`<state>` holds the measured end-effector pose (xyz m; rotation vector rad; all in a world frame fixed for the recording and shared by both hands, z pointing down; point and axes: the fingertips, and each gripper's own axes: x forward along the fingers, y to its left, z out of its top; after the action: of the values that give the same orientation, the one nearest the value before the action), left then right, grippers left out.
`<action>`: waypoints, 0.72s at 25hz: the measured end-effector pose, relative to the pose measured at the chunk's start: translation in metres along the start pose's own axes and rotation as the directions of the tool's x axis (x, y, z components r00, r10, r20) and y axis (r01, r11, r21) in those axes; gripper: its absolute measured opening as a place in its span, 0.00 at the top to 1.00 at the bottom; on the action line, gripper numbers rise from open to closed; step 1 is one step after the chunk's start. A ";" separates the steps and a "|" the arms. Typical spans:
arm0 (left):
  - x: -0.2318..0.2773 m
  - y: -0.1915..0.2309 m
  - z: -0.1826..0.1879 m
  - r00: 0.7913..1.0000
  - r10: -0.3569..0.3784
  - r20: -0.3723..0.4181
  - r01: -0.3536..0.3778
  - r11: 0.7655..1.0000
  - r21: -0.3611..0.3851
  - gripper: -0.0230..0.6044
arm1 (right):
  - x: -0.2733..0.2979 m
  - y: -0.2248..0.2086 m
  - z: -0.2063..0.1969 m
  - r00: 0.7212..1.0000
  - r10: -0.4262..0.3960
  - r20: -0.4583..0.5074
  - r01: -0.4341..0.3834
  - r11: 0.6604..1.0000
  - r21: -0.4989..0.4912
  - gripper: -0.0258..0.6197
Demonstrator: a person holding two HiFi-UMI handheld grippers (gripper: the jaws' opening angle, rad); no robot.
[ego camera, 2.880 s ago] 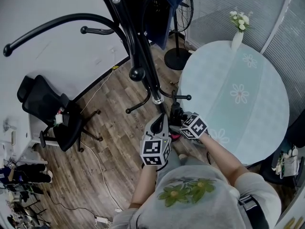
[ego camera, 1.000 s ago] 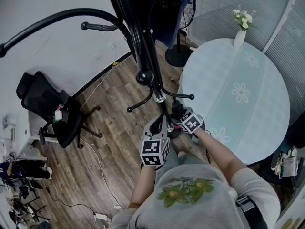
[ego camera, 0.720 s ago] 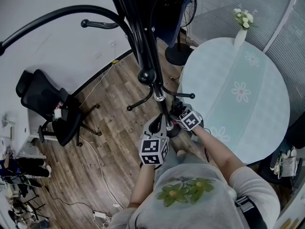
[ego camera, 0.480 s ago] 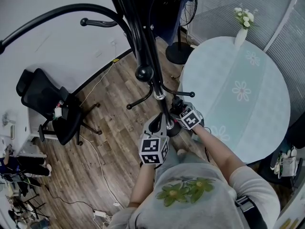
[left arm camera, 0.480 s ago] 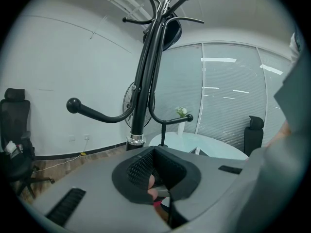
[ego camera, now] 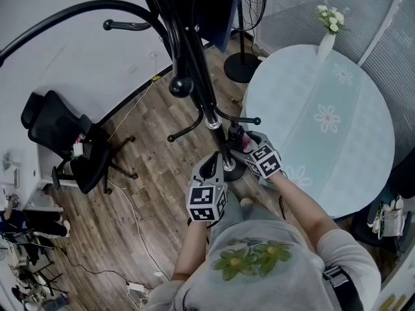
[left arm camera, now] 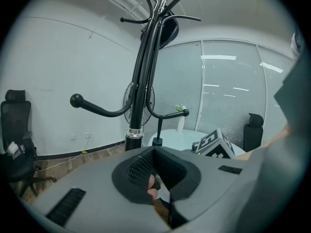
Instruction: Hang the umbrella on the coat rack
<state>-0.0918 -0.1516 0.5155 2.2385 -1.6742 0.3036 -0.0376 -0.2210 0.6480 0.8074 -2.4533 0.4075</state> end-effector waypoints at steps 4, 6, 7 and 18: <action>-0.006 -0.004 0.001 1.000 -0.003 0.003 0.003 1.000 0.009 0.96 | -0.030 0.006 0.019 0.997 -0.011 0.075 0.009 1.000 0.029 0.45; -0.009 -0.007 0.000 1.000 -0.006 0.006 0.006 1.000 0.012 0.96 | -0.045 0.012 0.026 0.995 -0.006 0.103 0.004 1.000 0.019 0.57; -0.010 -0.008 0.000 1.000 -0.007 0.008 0.007 1.000 0.015 0.96 | -0.053 0.015 0.029 0.993 -0.005 0.117 0.004 1.000 0.010 0.62; -0.029 -0.025 0.011 0.999 -0.005 0.037 0.004 0.999 0.047 0.96 | -0.130 0.037 0.052 0.964 -0.104 0.245 0.099 0.995 0.032 0.96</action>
<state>-0.0768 -0.1240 0.4917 2.2954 -1.6976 0.3046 0.0090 -0.1549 0.5280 1.0421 -2.6232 0.3090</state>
